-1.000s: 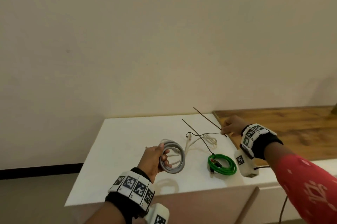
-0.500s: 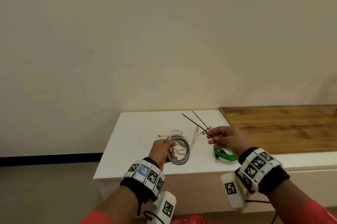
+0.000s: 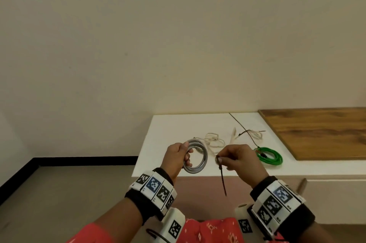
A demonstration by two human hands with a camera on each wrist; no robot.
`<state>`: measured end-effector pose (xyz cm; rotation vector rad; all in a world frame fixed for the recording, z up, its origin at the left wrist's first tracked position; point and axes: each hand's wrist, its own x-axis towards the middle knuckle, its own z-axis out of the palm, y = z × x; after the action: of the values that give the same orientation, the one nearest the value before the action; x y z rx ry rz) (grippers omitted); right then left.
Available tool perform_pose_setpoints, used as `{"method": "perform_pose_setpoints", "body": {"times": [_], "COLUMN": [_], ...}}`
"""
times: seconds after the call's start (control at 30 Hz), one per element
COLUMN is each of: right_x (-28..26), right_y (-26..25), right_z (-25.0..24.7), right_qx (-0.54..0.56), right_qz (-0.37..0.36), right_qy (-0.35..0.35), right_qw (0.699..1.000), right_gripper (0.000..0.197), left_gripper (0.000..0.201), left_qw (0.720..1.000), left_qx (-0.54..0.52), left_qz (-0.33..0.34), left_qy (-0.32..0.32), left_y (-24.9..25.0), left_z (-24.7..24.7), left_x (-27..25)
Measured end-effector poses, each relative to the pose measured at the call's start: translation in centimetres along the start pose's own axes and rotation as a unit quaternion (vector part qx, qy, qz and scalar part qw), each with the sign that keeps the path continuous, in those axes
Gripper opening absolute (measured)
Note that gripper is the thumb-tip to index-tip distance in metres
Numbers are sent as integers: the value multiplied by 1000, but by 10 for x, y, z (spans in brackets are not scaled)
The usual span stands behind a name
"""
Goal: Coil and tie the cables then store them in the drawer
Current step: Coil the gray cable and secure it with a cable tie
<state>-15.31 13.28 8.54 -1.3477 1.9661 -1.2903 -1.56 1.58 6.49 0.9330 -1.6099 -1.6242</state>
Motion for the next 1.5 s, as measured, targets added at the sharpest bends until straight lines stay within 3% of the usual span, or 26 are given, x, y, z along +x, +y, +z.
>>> {"method": "perform_pose_setpoints", "body": {"times": [0.2, 0.47, 0.67, 0.83, 0.93, 1.13, 1.23, 1.5], "right_x": [-2, 4, 6, 1, -4, -8, -8, -23], "right_y": [-2, -3, -7, -19, -23, -23, -19, -14], "right_z": [47, 76, 86, 94, 95, 89, 84, 65], "right_qx": [32, 111, 239, 318, 348, 386, 363, 235], "right_qz": [89, 179, 221, 190, 174, 156, 134, -13], "right_qy": [-50, 16, 47, 41, 18, -31, -43, -140], "right_qw": [994, 977, 944, 928, 921, 909, 921, 962], "right_gripper": [20, 30, 26, 29, 24, 21, 13, 33], "left_gripper": [30, 27, 23, 3, 12, 10, 18, 22], "left_qw": [994, 981, 978, 989, 993, 987, 987, 989], "left_qx": [74, 145, 159, 90, 60, 107, 109, 97], "left_qz": [78, 129, 138, 110, 91, 111, 111, 78], "left_qy": [6, 2, 13, 34, 44, 47, 50, 73], "left_y": [0, -12, -19, -19, -19, -21, -20, -15], "left_z": [-18, -17, -13, -12, -15, -20, -24, -41], "left_x": [-22, -26, -28, -29, -27, -21, -18, -5]}}
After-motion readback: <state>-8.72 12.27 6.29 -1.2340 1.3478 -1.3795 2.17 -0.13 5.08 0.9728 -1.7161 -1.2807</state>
